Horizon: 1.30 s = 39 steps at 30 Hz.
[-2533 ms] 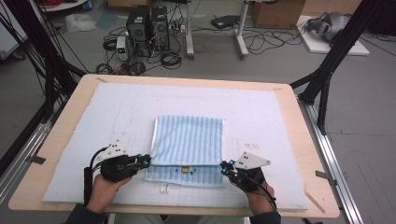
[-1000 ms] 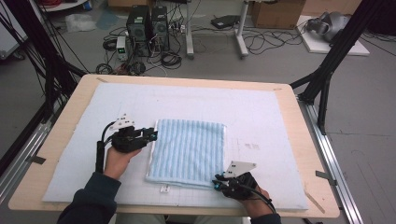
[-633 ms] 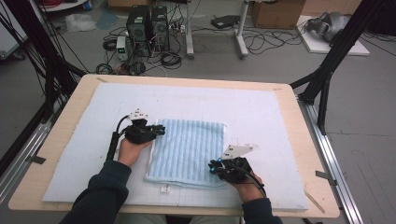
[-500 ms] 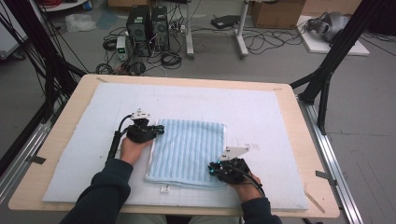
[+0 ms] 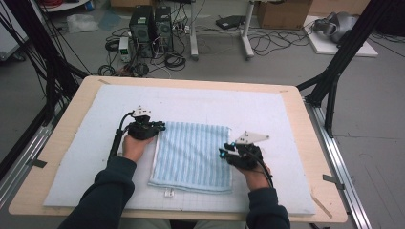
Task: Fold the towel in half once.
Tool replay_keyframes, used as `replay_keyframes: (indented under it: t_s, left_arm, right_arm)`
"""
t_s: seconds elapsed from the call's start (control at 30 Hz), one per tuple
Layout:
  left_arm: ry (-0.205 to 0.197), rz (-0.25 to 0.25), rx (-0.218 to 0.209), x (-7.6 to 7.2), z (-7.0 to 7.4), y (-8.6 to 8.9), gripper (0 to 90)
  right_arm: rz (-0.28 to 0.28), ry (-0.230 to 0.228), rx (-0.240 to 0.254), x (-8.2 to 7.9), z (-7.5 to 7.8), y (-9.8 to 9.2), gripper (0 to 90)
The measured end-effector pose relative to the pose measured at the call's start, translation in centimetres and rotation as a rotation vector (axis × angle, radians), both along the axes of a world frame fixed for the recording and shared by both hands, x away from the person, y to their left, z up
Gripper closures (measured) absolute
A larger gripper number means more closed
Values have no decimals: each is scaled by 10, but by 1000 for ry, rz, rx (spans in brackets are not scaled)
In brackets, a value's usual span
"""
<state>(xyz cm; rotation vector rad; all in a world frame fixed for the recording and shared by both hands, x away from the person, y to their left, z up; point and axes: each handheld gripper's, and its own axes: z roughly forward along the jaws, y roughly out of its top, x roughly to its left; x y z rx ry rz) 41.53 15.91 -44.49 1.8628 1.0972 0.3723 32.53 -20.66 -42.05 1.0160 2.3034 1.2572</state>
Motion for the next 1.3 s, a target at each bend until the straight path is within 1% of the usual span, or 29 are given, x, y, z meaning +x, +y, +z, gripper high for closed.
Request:
replay_keyframes:
  t_s: [0.03,0.07,0.1,0.13,0.17,0.23,0.33,0.37,0.4,0.43,0.47,0.5,0.53,0.57,0.6,0.63,0.7,0.77,0.8,0.87,0.9,0.93,0.97,1.0,1.07,1.13,1.2,1.27,1.3]
  left_arm:
    - [13,-9,8,3,0,-1,820]
    - [13,-8,6,4,-2,-2,820]
    - [14,-5,10,5,-3,-3,820]
    - [22,-7,24,6,-6,-3,825]
    - [33,-3,26,6,-7,-3,827]
    - [31,1,27,6,-7,-3,826]
    - [28,4,40,5,-7,-4,824]
    - [28,1,49,5,-7,-4,823]
    - [27,-1,49,5,-7,-4,823]
    - [29,1,48,5,-7,-4,824]
    - [30,3,46,5,-7,-4,829]
    - [34,5,44,6,-7,-3,831]
    - [34,7,37,6,-7,-3,831]
    - [32,1,47,6,-6,-2,829]
    - [30,-5,46,5,-6,0,819]
    - [30,-10,41,4,-4,1,793]
    - [11,-21,17,1,0,7,730]
    - [-41,-46,-17,-3,5,14,666]
    - [-76,-72,-33,-5,8,17,652]
    - [-160,-128,-66,-10,11,24,583]
    - [-185,-142,-79,-13,13,28,567]
    - [-196,-150,-87,-16,15,31,549]
    - [-201,-155,-105,-18,17,34,517]
    - [-203,-153,-112,-21,18,36,481]
    - [-200,-151,-134,-26,21,41,405]
    - [-210,-152,-141,-31,25,46,345]
    - [-215,-140,-168,-34,27,48,268]
    - [-212,-115,-180,-37,29,49,213]
    - [-215,-115,-186,-39,30,50,189]
  right_arm:
    - [-31,-6,-8,10,0,1,686]
    - [-54,-6,-16,20,0,3,695]
    - [-72,-3,-30,28,-1,5,709]
    - [-85,-2,-44,37,-2,8,715]
    - [-95,11,-58,45,-4,10,718]
    - [-117,36,-87,58,-9,14,726]
    - [-164,74,-146,72,-19,17,746]
    - [-169,79,-158,75,-23,17,747]
    - [-182,82,-139,77,-24,15,745]
    - [-197,72,-144,78,-24,14,741]
    - [-220,56,-169,78,-24,14,747]
    - [-232,54,-173,78,-24,13,747]
    - [-231,55,-169,78,-24,13,743]
    - [-229,53,-173,78,-24,13,738]
    - [-225,54,-169,76,-23,13,724]
    - [-217,45,-155,75,-21,12,711]
    - [-199,20,-90,70,-14,8,704]
    - [-183,-19,-67,65,-6,4,686]
    - [-175,-36,-61,62,-2,2,673]
    - [-171,-61,-45,57,5,-1,616]
    - [-165,-69,-32,54,8,-3,572]
    - [-157,-72,-18,51,11,-5,542]
    - [-153,-73,-17,49,13,-6,499]
    - [-149,-80,-18,47,15,-8,455]
    - [-157,-77,-8,42,18,-12,372]
    - [-159,-77,-5,37,20,-16,306]
    - [-174,-78,-9,32,21,-19,221]
    - [-180,-73,-1,27,22,-22,172]
    - [-177,-76,-2,24,22,-23,139]
